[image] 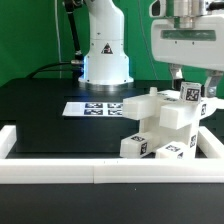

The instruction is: Assemble chair

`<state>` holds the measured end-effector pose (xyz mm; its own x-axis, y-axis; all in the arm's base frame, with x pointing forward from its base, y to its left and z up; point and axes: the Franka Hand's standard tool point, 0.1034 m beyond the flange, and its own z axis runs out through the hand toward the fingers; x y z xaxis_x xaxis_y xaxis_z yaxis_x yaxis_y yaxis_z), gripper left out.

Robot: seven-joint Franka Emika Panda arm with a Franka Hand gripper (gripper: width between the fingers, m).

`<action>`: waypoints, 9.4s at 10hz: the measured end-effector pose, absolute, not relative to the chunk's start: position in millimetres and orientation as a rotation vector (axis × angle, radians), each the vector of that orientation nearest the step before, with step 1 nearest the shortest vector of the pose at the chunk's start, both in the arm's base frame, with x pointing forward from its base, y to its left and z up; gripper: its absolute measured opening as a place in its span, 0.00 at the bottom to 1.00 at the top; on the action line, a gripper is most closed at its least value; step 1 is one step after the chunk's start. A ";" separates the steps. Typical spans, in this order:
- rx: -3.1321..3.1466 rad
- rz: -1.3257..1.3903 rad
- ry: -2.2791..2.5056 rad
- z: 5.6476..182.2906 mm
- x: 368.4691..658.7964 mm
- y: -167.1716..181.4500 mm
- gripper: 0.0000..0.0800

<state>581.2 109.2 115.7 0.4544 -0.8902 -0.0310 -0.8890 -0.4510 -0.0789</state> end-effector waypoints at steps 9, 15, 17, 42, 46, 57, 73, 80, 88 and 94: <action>-3.006 -0.066 0.679 114.5 581.1 107.3 0.81; -2.997 -0.065 0.712 114.4 581.0 106.9 0.36; -2.990 -0.064 0.739 114.4 581.0 106.9 0.36; -2.064 0.054 2.251 115.2 578.6 121.4 0.78; -2.470 0.018 1.796 116.4 580.0 122.4 0.81; -2.990 -0.046 0.703 115.8 580.7 118.0 0.81; -2.779 -0.022 1.292 115.9 580.8 118.0 0.36; -2.495 0.003 1.774 115.7 580.4 119.9 0.36; -2.207 0.030 2.118 115.7 580.0 122.8 0.36; -2.685 0.023 1.488 117.6 579.0 124.4 0.81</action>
Offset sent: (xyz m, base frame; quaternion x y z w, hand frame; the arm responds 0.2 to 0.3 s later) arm 0.0055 0.0018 -0.0017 0.0023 0.0025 -0.2446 0.9696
